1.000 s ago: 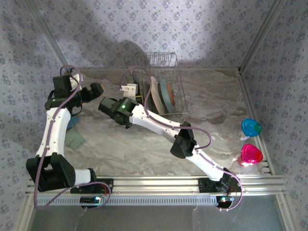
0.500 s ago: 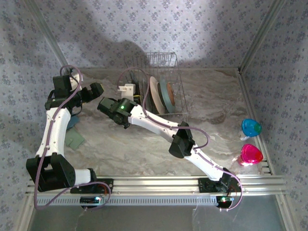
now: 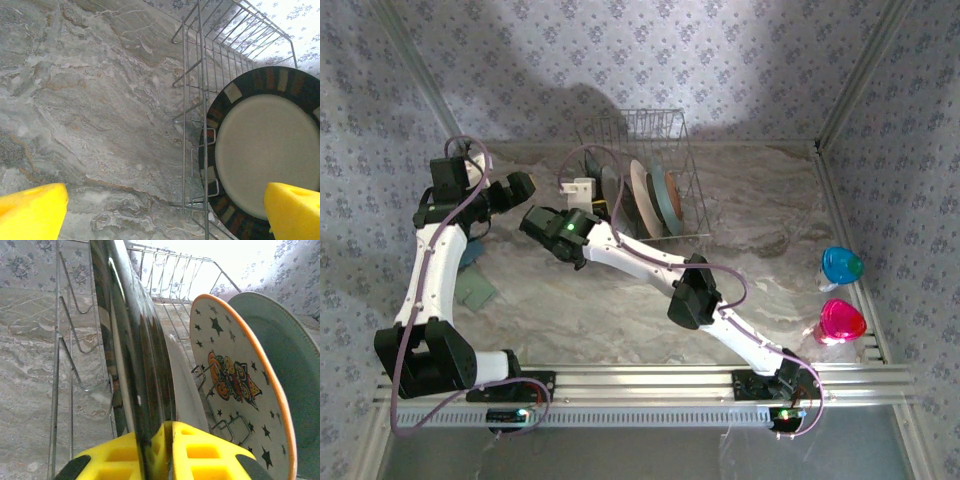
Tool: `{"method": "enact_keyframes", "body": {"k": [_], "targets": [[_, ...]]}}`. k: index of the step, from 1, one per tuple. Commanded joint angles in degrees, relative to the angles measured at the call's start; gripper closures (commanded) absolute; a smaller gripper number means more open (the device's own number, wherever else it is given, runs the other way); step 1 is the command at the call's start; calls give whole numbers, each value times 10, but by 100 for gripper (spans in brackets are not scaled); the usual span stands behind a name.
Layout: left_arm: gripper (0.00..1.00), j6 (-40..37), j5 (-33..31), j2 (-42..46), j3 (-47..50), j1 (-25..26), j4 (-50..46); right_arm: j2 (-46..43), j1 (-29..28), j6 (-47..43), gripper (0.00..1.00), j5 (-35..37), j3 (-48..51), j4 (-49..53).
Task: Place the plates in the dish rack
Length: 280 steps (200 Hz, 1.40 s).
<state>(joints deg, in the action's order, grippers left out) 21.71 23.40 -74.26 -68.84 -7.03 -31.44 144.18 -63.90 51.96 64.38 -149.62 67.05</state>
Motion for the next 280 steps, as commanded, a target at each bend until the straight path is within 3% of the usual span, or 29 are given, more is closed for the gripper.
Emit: {"method": "enact_keyframes", "body": {"k": [1,52,165,190,233,280], "targets": [[1,3,14,6,0,-4,6,8,-5,13,84,-22,-17,-16],[1,3,15,5,2,-3,6,3,-7,33,69,-26,-8,-6],[1,4,16,1,2,-4,6,-25,17,124,58,-85,53,28],[1,3,15,1,2,-4,5,-31,16,125,57,-82,54,25],[1,3,14,-1,1,-4,5,-55,2,118,45,-74,55,22],[1,2,12,-1,1,-4,4,-90,-8,119,42,-86,68,8]]}}
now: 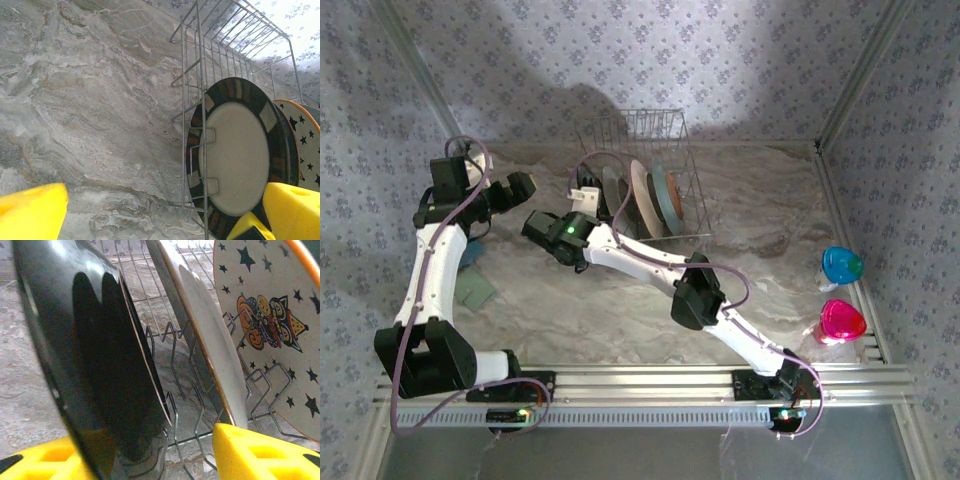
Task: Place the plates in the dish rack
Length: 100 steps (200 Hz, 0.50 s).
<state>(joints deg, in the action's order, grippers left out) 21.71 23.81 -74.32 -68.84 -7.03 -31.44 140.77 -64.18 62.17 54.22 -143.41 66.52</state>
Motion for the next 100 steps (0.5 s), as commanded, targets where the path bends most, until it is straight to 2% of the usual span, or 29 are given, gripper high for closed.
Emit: {"method": "enact_keyframes", "body": {"k": [1,100], "targets": [[1,2,8,-1,1,-4,4,-56,-6,17,42,15,7,13],[1,1,4,0,3,-4,4,-117,-19,7,40,-10,28,-17]]}}
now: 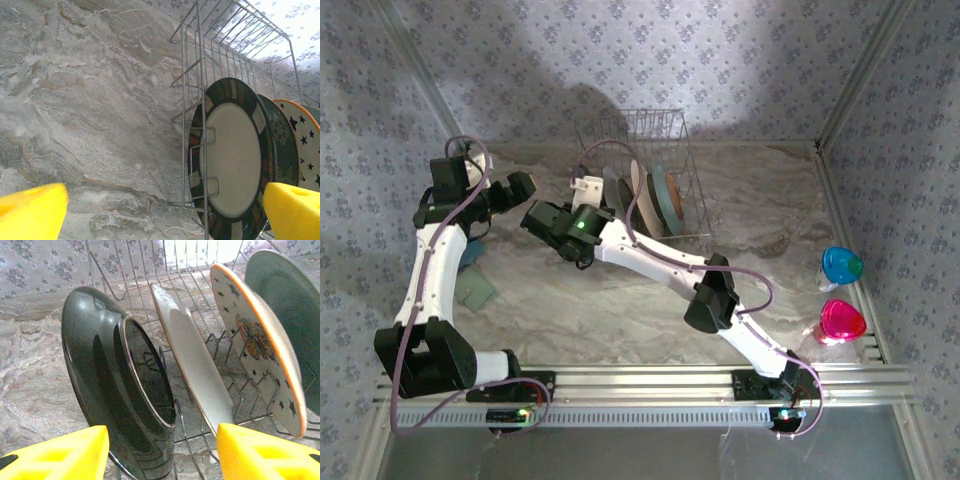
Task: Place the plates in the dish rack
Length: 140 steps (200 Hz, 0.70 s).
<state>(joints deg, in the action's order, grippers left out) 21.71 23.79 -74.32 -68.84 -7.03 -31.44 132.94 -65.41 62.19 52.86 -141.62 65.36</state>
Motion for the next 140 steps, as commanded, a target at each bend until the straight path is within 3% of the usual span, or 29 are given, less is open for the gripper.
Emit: {"method": "enact_keyframes", "body": {"k": [1,81,121,140], "targets": [[1,1,5,0,3,-4,4,-39,-7,6,40,4,11,-7],[1,-2,0,1,3,-4,4,-161,5,-66,36,2,99,-34],[0,-9,-1,3,3,-4,7,-297,58,-124,24,-39,253,-55],[1,-10,1,3,2,-4,10,-390,92,-153,11,-63,364,-96]]}}
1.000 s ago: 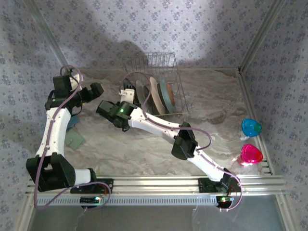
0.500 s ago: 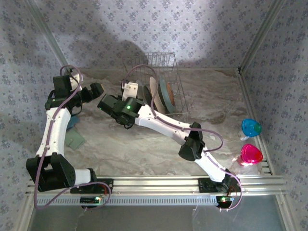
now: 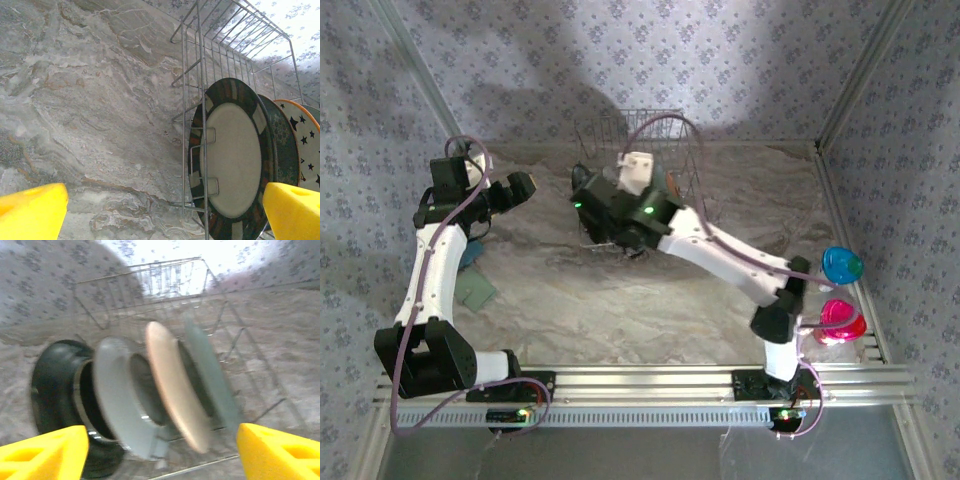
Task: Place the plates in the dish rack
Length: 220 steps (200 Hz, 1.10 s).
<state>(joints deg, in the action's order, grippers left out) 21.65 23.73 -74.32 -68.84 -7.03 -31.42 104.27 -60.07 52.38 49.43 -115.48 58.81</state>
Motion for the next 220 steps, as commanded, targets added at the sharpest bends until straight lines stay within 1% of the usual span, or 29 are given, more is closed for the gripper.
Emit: {"method": "enact_keyframes", "body": {"k": [1,13,32,44,60,88,91,101,109,123,131,140,148,153,167,174,181,189,195,202,209,220], "targets": [[1,-9,2,4,2,-4,9,-108,41,-56,10,-29,108,-32],[1,-12,9,5,3,-4,13,-169,68,-62,0,-42,182,-54],[1,-17,13,4,0,-4,15,-259,113,-88,1,-54,286,-86],[1,-20,17,4,-2,-4,18,-307,144,-120,0,-67,339,-105],[1,-23,17,10,0,-4,25,-355,197,-148,0,-99,393,-112],[1,-30,5,30,14,-4,41,-418,293,-159,0,-109,477,-127],[1,-31,3,32,16,-4,44,-422,307,-179,0,-115,491,-131],[1,-37,-7,39,20,-4,47,-432,351,-205,0,-155,517,-152],[1,-36,-29,42,21,-4,43,-438,382,-233,0,-183,542,-187],[1,-41,-71,45,17,-4,25,-442,413,-240,0,-169,582,-239],[1,-48,-94,50,19,-2,23,-442,422,-261,0,-160,613,-292],[1,-63,-101,57,33,-1,33,-439,431,-296,0,-179,641,-340],[1,-84,-96,64,47,0,47,-435,446,-336,0,-218,664,-388],[1,-102,-90,70,59,2,63,-431,459,-347,0,-252,672,-400],[1,-175,-51,90,103,7,131,-420,507,-332,0,-348,678,-409],[1,-200,-56,102,128,14,167,-417,533,-330,0,-398,688,-431],[1,-227,-67,113,151,23,199,-415,552,-332,0,-431,699,-453],[1,-269,-77,126,172,36,225,-414,569,-365,0,-466,724,-502],[1,-301,-95,136,186,49,237,-413,570,-389,0,-469,739,-527],[1,-312,-132,143,202,63,251,-414,571,-418,0,-463,759,-560],[1,-308,-156,149,216,68,262,-413,569,-443,0,-453,777,-587],[1,-279,-188,153,234,68,277,-410,571,-474,0,-444,805,-629]]}}
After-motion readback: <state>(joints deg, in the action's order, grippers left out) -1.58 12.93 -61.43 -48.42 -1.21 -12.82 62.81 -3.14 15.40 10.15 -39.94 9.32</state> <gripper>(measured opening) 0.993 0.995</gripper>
